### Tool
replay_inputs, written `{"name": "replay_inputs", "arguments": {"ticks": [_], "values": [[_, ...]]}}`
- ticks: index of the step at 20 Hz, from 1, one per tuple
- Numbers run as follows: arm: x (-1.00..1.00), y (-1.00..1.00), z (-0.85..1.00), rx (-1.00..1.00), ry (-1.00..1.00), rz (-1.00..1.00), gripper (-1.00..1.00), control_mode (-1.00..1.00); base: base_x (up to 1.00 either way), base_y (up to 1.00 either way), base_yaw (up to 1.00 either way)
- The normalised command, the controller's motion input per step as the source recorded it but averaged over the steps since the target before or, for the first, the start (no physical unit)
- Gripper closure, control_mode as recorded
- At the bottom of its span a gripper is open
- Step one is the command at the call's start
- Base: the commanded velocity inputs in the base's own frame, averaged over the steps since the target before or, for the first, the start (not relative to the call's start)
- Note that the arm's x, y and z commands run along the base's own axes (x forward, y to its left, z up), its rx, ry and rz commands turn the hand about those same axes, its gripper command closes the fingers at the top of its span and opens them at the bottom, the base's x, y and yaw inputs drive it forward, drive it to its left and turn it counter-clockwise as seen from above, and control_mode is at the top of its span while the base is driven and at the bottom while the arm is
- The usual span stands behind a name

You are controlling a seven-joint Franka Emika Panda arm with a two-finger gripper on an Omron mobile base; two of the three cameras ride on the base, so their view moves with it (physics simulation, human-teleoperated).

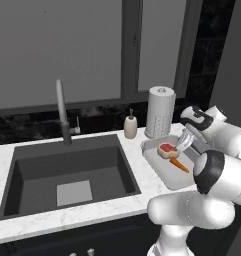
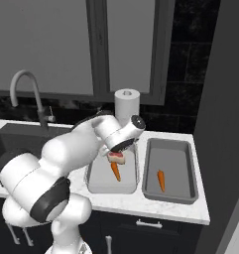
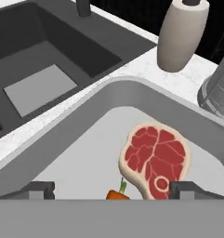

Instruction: Place one carrot and one steak in each tupperware on the nearby counter, to pack two identical lunches.

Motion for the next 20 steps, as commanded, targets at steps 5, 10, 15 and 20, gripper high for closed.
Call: {"name": "replay_inputs", "arguments": {"ticks": [5,10,15,20], "values": [[-0.67,0.09,0.92,0.00,-0.12,0.00,-1.00,-1.00,0.00,0.00,0.00],[-0.85,0.12,0.84,0.00,-0.02,-0.03,-1.00,-1.00,0.00,0.00,0.00],[-0.97,0.13,0.73,0.00,0.00,-0.11,-1.00,-1.00,0.00,0.00,0.00],[-1.00,0.17,0.55,0.00,0.00,-0.17,-1.00,-1.00,0.00,0.00,0.00]]}}
